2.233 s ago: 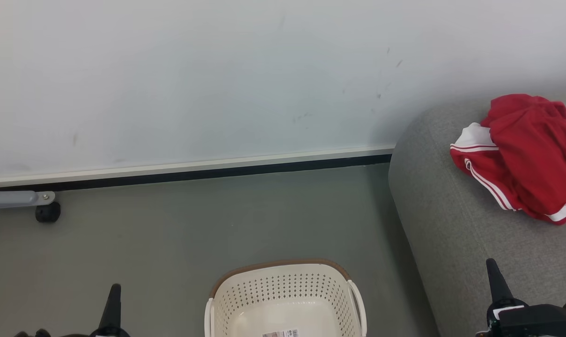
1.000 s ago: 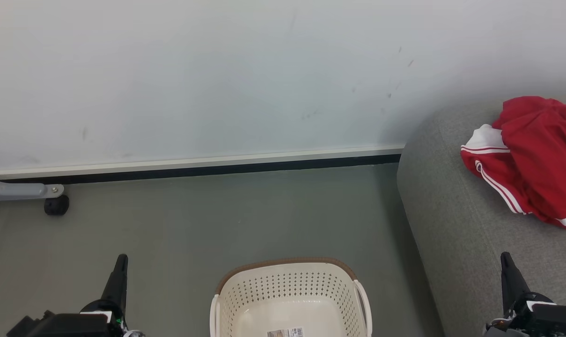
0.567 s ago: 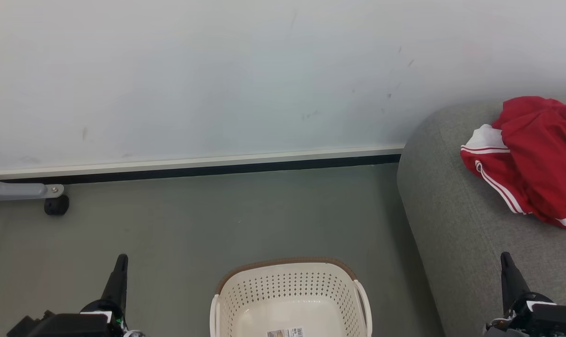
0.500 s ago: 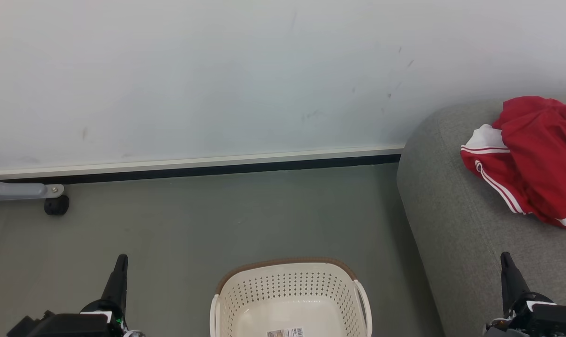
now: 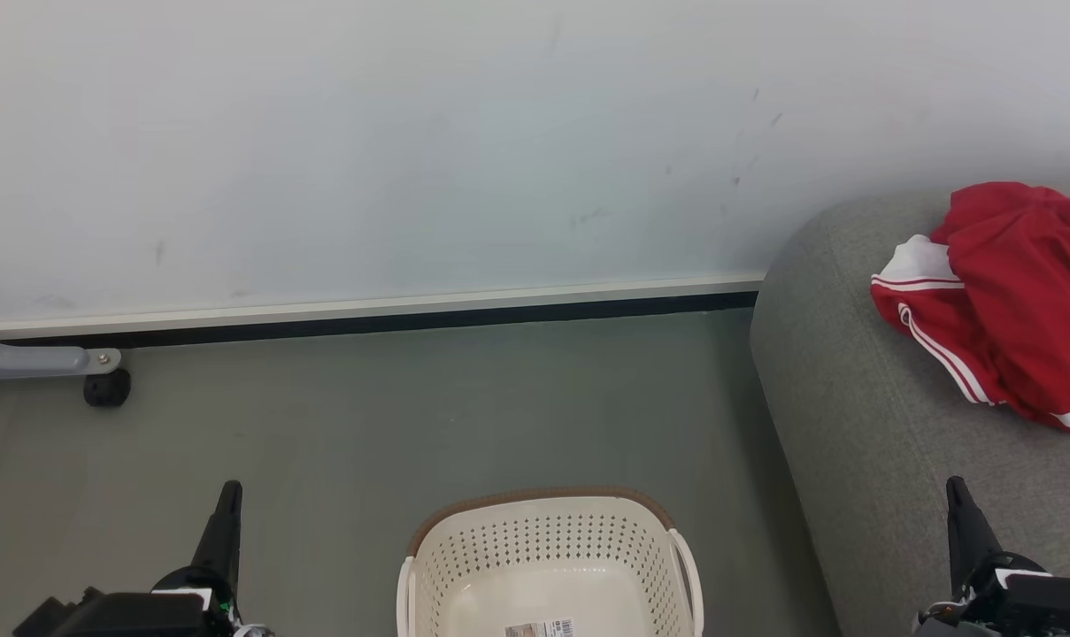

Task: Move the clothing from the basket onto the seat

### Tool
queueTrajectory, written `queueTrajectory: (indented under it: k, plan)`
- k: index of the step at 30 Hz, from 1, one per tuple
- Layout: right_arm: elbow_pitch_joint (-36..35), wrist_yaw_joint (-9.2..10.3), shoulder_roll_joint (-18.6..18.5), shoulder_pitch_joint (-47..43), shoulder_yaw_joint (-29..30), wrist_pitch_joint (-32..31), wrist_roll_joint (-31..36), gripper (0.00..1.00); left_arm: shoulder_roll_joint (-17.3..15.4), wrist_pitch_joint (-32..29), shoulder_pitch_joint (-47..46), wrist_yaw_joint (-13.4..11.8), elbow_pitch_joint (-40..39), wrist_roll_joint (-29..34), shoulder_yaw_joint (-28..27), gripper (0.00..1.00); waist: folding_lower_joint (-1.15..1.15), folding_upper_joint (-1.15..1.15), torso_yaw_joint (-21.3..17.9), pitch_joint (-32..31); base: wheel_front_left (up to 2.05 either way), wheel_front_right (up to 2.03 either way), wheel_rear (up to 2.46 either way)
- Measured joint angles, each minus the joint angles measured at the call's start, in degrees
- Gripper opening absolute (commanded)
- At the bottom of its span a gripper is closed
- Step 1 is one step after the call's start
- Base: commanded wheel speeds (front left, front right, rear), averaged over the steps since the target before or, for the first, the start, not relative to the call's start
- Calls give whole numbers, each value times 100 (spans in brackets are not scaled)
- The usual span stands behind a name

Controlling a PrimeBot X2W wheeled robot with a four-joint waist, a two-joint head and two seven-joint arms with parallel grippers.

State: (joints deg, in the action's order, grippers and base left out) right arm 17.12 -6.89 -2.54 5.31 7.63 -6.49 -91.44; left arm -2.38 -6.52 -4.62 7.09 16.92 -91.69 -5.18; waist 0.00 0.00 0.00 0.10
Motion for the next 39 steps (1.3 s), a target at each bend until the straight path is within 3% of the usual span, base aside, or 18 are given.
queueTrajectory:
  k: [39]
  plan:
    - [0,-1,1,0,-1,0,0,0,1,0,0,0,3,0,0,0,0,0,0,0,0,0,0]
